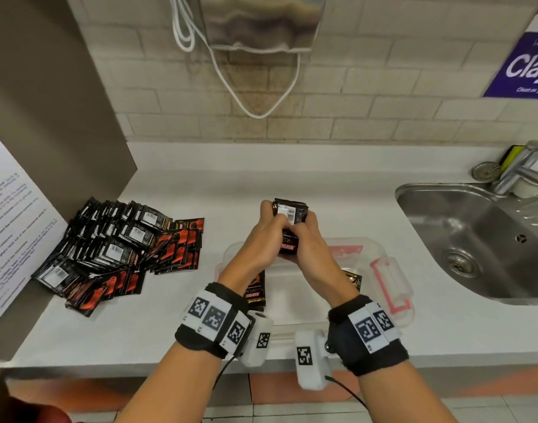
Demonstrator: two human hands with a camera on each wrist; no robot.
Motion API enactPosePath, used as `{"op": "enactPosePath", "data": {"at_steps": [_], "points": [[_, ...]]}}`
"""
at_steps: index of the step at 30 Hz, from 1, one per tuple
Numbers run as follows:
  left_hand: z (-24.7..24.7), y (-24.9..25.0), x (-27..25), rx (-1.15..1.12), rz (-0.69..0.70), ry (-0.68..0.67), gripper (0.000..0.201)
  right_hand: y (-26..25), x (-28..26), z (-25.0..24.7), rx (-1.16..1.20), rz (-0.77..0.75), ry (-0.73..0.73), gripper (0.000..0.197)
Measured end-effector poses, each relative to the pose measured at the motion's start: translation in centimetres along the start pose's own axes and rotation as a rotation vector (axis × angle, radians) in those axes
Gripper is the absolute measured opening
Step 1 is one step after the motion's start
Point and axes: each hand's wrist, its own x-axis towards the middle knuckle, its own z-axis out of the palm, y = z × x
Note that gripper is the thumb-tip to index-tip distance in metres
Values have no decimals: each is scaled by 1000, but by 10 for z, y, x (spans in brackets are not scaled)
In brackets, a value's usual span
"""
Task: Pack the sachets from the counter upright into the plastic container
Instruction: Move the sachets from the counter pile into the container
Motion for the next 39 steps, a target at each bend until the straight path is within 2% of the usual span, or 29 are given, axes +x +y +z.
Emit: {"op": "enactPosePath", "data": {"at_steps": [5,10,12,15,19,23,27,29,33,37,39], "points": [[-5,2,3,217,5,4,23,-4,-1,1,41,11,2,28],[-25,-9,7,483,62,-4,27,-2,0,-6,58,167,-9,19],[-38,-17,3,535,46,-22,30,3,1,-12,-41,256,-38,18],[-59,-33,-3,601,55,5,24,14,2,-19,-286,402,-63,19],[-73,-55,-11,856,144,-4,16,29,8,-21,-528,581,-128,18],[-66,-68,-18,1024,219,-85,19,33,19,-11,-676,683,-120,20],[-54,-73,-20,1114,280,-154,20,38,25,-1,-753,743,-88,21],[-48,-75,-19,1233,284,-175,22,40,28,1,-778,762,-76,22],[-37,-80,-15,1461,212,-234,34,45,30,7,-752,794,-92,15],[-29,-88,-10,1578,153,-253,59,48,28,13,-743,744,-108,13],[-27,-93,-9,1613,139,-218,70,49,30,13,-811,704,-83,14]]}}
